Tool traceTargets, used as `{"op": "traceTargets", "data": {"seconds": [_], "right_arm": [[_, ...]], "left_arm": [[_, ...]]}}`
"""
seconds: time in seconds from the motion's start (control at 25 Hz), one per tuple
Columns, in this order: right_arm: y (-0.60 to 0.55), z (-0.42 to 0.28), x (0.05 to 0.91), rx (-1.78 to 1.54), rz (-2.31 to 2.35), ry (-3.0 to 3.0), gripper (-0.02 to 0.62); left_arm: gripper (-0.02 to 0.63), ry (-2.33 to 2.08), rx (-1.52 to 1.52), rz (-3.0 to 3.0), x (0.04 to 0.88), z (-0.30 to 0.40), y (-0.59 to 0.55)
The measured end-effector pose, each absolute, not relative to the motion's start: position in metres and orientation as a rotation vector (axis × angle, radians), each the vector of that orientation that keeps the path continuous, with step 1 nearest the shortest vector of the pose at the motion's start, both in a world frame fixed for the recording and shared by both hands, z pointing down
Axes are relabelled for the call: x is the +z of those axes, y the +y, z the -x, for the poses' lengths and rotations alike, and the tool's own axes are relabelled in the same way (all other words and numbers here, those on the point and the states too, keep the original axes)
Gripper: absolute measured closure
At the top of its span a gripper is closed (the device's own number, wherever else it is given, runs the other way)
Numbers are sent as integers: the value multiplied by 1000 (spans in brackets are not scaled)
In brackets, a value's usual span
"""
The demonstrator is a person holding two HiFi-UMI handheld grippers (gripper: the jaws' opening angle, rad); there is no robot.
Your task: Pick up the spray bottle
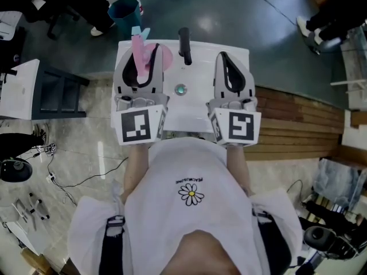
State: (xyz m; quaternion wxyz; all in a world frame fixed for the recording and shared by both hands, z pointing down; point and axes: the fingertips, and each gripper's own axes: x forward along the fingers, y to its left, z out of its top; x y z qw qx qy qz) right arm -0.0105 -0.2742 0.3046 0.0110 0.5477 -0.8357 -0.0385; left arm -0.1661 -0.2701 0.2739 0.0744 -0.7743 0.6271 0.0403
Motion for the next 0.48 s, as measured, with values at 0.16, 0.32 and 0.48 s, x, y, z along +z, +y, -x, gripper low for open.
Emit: {"op": "traceTargets", "data": {"seconds": [0.16, 0.32, 0.48], "right_arm": [[-275, 9, 306, -117, -1714, -2606, 566], [-278, 7, 312, -88, -1718, -2582, 566], [-280, 9, 311, -99, -1707, -2588, 566]], "left_arm": [[459, 1884, 130, 2319, 272, 166, -271], [459, 1886, 135, 2323, 271, 165, -273], [459, 1887, 127, 2321, 272, 166, -275]]}}
